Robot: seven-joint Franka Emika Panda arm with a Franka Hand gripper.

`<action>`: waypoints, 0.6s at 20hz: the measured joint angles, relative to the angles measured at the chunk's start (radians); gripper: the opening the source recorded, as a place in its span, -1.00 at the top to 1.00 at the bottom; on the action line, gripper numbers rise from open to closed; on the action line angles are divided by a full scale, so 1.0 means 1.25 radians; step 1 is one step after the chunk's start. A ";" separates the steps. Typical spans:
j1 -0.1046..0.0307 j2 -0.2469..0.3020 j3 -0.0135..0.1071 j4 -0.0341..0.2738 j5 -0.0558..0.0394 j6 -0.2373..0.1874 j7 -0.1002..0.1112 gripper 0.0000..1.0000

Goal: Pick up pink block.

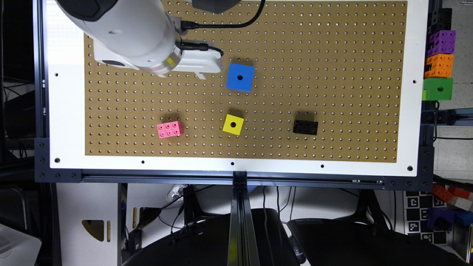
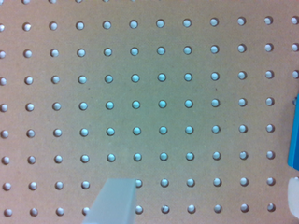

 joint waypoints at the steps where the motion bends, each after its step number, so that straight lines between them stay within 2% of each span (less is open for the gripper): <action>1: 0.000 0.000 0.000 0.000 0.0000 0.000 0.000 -1.00; 4: -0.003 0.000 0.000 0.000 -0.0003 0.000 0.000 -1.00; 6: -0.011 0.001 0.000 0.005 -0.0043 0.001 -0.001 -1.00; 8: -0.030 0.008 0.000 0.021 -0.0057 0.001 -0.016 -1.00; 9: -0.044 0.018 0.000 0.038 -0.0057 0.001 -0.030 -1.00; 11: -0.069 0.053 0.000 0.081 -0.0057 0.000 -0.056 -1.00; 12: -0.077 0.076 0.000 0.107 -0.0057 0.000 -0.065 -1.00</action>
